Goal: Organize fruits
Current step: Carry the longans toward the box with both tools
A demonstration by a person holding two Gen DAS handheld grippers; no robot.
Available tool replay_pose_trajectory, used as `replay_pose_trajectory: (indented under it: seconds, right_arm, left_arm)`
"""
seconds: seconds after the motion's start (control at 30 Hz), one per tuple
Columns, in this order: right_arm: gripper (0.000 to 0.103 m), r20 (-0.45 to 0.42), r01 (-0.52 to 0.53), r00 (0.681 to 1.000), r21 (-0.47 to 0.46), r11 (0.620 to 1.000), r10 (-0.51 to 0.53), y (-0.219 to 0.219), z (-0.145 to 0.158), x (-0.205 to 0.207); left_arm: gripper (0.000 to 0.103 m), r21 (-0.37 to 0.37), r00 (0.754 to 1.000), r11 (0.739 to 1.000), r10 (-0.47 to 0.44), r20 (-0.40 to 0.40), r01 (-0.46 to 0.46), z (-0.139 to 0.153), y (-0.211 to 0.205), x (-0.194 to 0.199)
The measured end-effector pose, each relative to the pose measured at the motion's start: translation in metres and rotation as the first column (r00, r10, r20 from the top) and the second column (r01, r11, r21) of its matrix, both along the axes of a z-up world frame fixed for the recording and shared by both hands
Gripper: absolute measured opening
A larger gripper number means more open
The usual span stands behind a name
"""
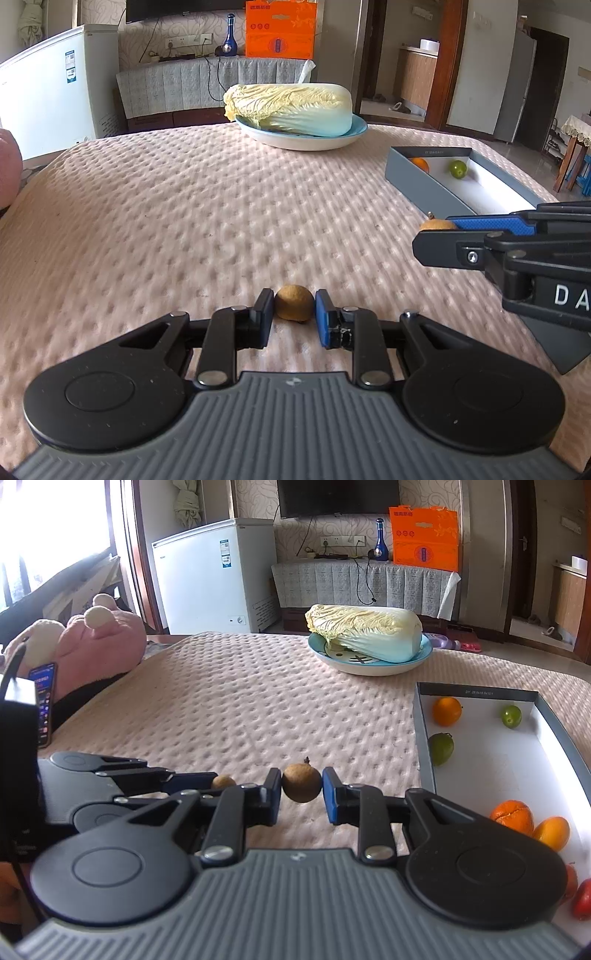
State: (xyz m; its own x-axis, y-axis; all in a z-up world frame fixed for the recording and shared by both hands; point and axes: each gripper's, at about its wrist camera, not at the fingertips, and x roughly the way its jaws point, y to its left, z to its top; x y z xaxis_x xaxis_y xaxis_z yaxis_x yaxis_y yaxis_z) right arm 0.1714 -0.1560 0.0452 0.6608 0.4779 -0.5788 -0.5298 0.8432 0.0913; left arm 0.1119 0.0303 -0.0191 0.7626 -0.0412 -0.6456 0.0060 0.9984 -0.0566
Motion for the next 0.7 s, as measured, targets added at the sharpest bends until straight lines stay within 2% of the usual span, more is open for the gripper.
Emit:
replay_pose_trajectory:
  seconds: [0.37, 0.7]
  right_arm:
    - [0.027, 0.005, -0.011, 1.000, 0.026, 1.000, 0.010, -0.001, 0.010, -0.009]
    - [0.027, 0.024, -0.003, 1.000, 0.045, 0.999, 0.001, -0.019, 0.021, -0.018]
  left_arm:
    - [0.028, -0.001, 0.999, 0.999, 0.034, 0.036, -0.034, 0.026, 0.005, -0.014]
    - [0.028, -0.010, 0.998, 1.000, 0.030, 0.059, -0.030, 0.042, -0.005, -0.019]
